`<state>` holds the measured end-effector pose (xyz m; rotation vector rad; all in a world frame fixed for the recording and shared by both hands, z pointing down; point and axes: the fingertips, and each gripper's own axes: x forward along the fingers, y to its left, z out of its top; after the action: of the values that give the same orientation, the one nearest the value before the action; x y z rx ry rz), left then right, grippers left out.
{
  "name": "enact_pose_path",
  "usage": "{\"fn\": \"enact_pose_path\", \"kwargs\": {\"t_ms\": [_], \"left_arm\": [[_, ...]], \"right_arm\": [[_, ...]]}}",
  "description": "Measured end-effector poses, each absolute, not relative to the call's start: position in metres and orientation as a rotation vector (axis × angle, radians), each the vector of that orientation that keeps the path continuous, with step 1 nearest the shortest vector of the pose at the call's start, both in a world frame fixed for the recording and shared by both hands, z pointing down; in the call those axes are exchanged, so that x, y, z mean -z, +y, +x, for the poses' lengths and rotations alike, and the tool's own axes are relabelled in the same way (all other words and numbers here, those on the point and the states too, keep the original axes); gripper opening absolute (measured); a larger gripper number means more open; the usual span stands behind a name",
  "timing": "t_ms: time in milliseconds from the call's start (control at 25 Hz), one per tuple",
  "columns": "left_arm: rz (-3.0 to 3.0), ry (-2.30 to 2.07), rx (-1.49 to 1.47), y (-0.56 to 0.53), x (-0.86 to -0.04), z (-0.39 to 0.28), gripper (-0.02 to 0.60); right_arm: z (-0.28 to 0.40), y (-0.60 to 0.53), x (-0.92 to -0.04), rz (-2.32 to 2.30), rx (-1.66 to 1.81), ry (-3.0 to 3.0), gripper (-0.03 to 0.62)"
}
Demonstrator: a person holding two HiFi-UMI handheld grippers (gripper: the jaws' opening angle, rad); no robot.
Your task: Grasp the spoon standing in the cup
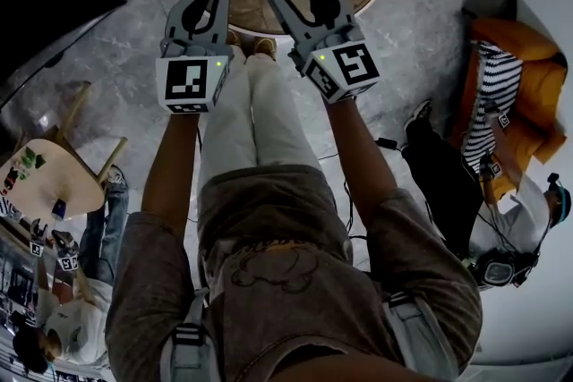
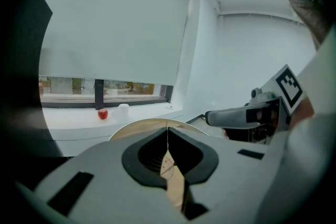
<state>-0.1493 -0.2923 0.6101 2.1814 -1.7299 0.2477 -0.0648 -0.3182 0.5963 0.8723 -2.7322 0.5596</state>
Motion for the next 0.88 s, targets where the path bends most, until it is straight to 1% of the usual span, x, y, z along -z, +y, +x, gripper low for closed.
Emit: {"fn": "enact_pose_path", "kwargs": {"t_ms": [40, 320, 520, 880], "left_arm": [[2.179, -1.726, -0.25, -0.292, -0.611, -0.149, 0.017], [2.174, -1.703, -0.252, -0.295, -0.619, -0.146, 0.017], [2.168, -1.691, -0.254, -0.292, -0.624, -0.146, 0.017], [2.153, -1.673, -0.272, -0.287, -0.635, -0.145, 0.017]], "right_arm": [[-0.066, -0.317, -0.599, 0.87, -0.576, -2.73, 0.259], [-0.069, -0.32, -0.613, 0.845, -0.61, -2.7, 0.258], [-0.075, -0.324, -0.64, 0.808, -0.652, -2.657, 0.258], [-0.083, -0.334, -0.708, 0.762, -0.729, -2.531, 0.23]]}}
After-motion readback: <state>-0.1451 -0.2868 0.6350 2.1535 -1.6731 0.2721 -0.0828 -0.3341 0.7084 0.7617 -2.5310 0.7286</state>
